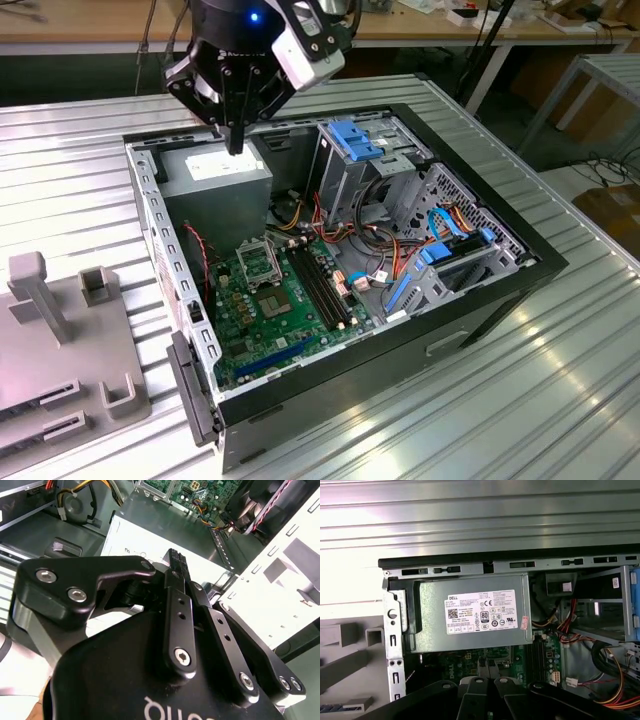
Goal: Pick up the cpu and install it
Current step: 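Reach for the cpu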
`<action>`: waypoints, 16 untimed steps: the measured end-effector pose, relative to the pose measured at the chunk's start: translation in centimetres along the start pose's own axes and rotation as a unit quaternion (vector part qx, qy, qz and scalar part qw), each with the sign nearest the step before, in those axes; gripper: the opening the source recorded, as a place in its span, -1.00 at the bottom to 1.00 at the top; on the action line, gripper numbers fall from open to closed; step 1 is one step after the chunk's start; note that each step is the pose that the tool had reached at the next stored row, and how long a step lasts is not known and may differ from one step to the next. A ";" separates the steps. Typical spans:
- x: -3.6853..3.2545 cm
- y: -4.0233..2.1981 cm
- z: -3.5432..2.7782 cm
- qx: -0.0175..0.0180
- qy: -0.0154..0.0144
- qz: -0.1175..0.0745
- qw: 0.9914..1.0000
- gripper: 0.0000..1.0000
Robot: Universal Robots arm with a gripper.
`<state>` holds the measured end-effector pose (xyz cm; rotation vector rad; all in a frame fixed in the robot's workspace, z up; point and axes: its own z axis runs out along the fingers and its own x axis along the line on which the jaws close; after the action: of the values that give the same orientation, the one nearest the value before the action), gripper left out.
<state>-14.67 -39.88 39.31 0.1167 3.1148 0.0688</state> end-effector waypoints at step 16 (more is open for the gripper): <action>0.78 -0.06 0.03 0.000 0.000 0.000 1.000 -0.79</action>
<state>-15.45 -39.89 39.26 0.1167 3.1158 0.0688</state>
